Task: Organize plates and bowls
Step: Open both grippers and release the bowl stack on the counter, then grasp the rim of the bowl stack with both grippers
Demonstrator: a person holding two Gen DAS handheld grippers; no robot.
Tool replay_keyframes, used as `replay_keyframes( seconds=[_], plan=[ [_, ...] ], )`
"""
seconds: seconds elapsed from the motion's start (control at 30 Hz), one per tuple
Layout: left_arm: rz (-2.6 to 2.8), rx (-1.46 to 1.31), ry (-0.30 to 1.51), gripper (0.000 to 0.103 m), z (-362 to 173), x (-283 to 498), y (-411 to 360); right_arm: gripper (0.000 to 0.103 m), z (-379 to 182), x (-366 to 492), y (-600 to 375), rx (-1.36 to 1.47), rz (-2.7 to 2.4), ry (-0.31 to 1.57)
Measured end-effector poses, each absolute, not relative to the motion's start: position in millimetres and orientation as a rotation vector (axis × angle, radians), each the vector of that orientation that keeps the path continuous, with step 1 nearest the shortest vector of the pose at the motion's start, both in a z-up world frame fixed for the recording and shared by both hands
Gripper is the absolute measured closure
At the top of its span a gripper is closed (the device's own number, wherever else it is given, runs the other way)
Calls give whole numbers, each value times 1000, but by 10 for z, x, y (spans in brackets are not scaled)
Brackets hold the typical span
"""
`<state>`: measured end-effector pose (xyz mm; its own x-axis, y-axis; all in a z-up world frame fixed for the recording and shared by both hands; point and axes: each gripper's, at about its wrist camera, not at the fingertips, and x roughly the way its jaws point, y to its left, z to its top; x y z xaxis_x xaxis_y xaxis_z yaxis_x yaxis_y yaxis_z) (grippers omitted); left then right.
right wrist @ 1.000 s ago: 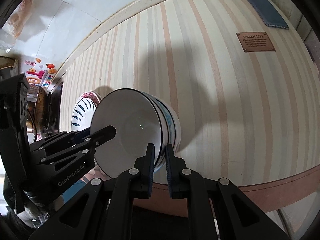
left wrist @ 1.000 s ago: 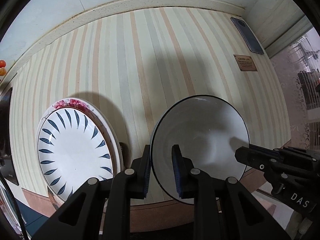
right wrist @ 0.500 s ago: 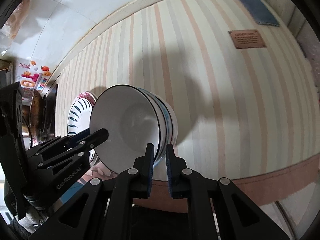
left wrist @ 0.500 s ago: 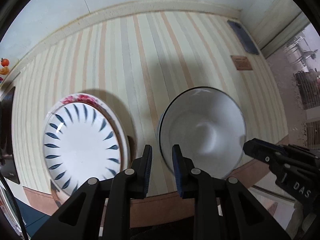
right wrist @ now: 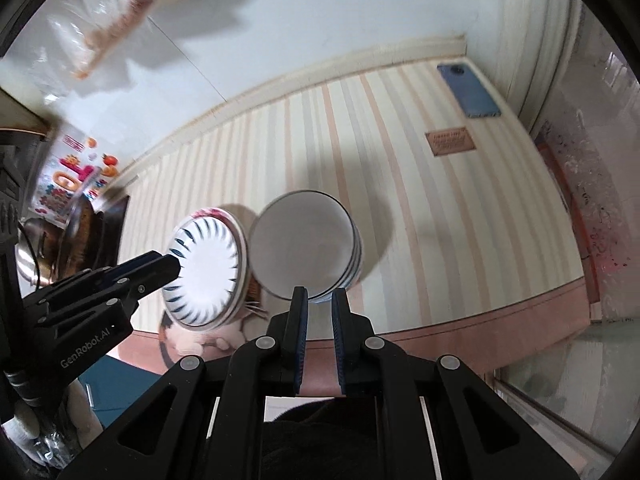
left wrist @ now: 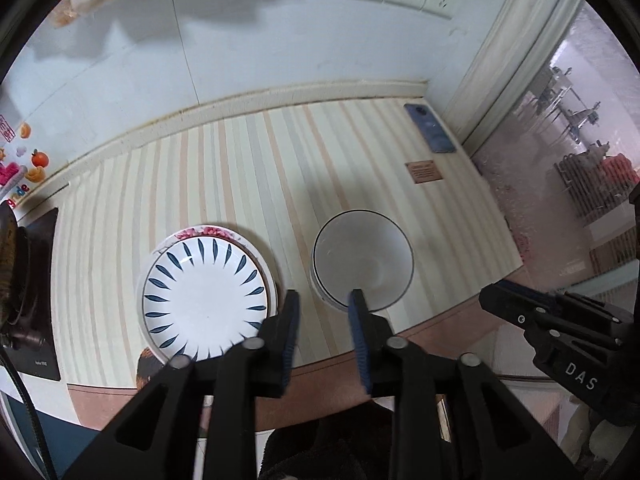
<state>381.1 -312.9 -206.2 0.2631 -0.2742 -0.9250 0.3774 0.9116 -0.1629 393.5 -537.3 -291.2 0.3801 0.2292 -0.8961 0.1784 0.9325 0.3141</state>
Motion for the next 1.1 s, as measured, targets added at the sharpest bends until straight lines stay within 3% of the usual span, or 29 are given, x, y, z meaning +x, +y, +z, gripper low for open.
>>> replay_keyframes(
  seconds=[0.07, 0.13, 0.17, 0.33, 0.43, 0.8, 1.1],
  plan=[
    [-450, 90, 1214, 59, -1995, 3769, -3081, 70, -2768, 3824, -5331, 381, 20, 1160],
    [-464, 80, 1204, 27, -1933, 3733, -3028, 52, -2645, 3724, -5283, 371, 12, 1136],
    [-465, 76, 1191, 23, -1898, 3713, -2997, 50, -2575, 3666, -5260, 362, 7, 1126],
    [-474, 56, 1178, 19, -1821, 3674, -2928, 30, -2330, 3506, -5177, 314, -25, 1089],
    [-484, 37, 1178, 16, -1802, 3673, -2920, 24, -2238, 3467, -5166, 280, -62, 1072],
    [-517, -36, 1270, 16, -2131, 3990, -3069, 17, -2469, 3651, -5430, 383, -32, 1109],
    [-508, -115, 1476, 16, -3008, 4717, -3273, 17, -3563, 4166, -5764, 713, 183, 1248]
  ],
)
